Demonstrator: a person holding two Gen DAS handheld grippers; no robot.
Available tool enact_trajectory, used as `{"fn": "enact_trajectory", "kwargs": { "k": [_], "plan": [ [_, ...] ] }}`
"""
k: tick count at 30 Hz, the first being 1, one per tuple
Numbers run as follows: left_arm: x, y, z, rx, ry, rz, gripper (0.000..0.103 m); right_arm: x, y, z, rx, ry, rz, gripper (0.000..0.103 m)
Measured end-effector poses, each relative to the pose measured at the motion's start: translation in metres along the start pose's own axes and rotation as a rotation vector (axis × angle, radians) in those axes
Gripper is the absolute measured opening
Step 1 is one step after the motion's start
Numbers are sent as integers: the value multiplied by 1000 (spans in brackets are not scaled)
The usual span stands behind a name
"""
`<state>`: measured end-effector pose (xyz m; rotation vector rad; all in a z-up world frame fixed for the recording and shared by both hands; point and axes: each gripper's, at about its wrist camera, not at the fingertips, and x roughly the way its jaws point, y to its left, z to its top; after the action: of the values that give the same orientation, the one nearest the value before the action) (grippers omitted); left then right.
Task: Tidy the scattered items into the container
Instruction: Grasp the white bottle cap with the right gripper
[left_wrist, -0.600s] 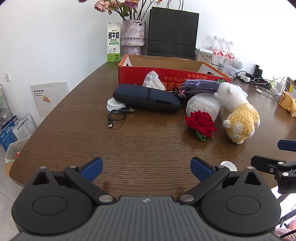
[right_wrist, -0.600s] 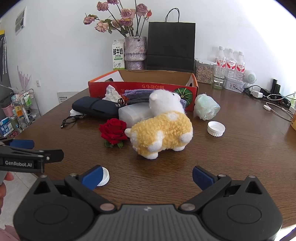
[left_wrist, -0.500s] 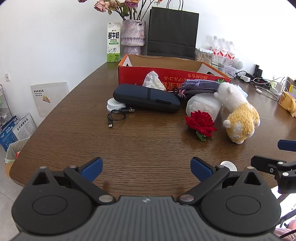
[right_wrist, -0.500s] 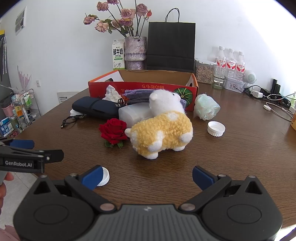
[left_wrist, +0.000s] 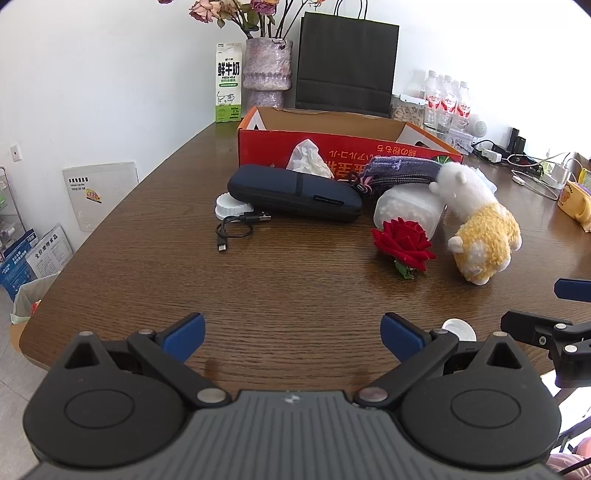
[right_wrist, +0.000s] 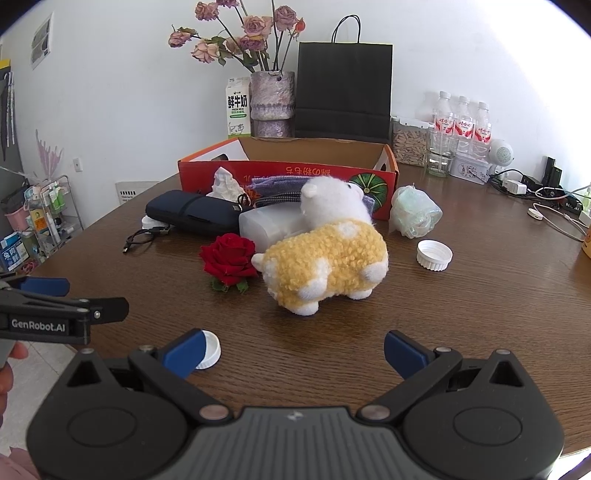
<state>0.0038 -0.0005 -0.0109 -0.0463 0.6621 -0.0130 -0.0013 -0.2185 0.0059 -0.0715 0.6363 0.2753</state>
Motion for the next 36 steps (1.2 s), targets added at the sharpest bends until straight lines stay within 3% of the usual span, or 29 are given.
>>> {"fn": "enact_trajectory", "kwargs": {
  "k": [8, 13, 15, 17, 19, 20, 21, 36],
  "plan": [
    [0, 10, -4, -12, 8, 18, 103, 8, 16, -1, -43, 20, 58, 102],
    [0, 18, -6, -26, 16, 27, 103, 20, 27, -3, -51, 65, 119, 89],
    [0, 21, -6, -30, 18, 26, 103, 24, 30, -4, -55, 83, 131, 77],
    [0, 23, -7, -27, 17, 23, 103, 26, 35, -4, -72, 77, 126, 72],
    [0, 23, -7, -25, 13, 19, 103, 26, 40, -4, -94, 71, 135, 57],
    [0, 24, -8, -25, 12, 18, 103, 26, 42, -4, -110, 64, 136, 37],
    [-1, 24, -8, -26, 13, 18, 103, 25, 44, -4, -124, 57, 141, 27],
    [9, 5, 13, 10, -8, -25, 103, 8, 18, 9, -76, -43, 95, 27]
  ]
}}
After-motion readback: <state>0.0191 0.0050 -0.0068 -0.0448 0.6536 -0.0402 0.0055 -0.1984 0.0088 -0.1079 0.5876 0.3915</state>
